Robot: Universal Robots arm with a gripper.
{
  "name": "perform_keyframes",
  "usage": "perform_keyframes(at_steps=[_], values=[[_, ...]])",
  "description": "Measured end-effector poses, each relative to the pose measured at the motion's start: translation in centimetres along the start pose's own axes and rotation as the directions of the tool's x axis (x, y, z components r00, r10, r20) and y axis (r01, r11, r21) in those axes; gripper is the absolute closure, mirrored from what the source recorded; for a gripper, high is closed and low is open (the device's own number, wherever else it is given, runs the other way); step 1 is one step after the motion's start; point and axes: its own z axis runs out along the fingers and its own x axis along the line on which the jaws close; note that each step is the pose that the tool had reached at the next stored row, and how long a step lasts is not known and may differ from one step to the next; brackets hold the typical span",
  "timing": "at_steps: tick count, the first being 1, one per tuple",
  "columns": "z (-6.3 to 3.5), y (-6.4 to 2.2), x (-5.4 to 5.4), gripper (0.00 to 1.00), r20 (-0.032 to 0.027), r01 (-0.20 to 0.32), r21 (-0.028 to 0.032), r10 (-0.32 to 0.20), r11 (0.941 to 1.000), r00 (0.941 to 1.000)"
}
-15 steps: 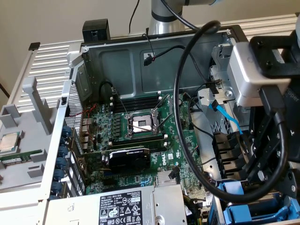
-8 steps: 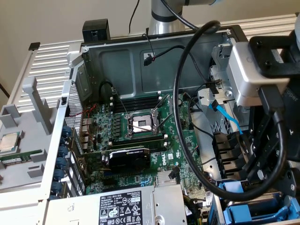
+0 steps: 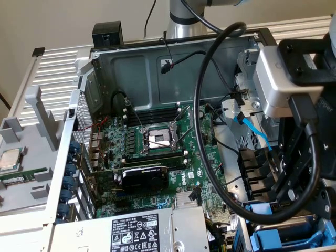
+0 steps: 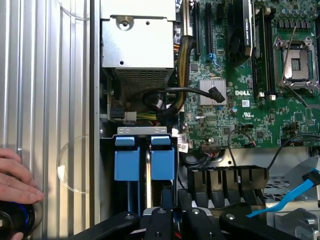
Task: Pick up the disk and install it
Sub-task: 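Insert the second disk wire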
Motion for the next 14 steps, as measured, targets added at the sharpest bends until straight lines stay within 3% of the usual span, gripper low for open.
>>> perform_keyframes(at_steps=[14], values=[[0.05, 0.0, -0.01, 0.84, -0.0031, 0.0, 0.0001, 0.0, 1.0, 1.0]])
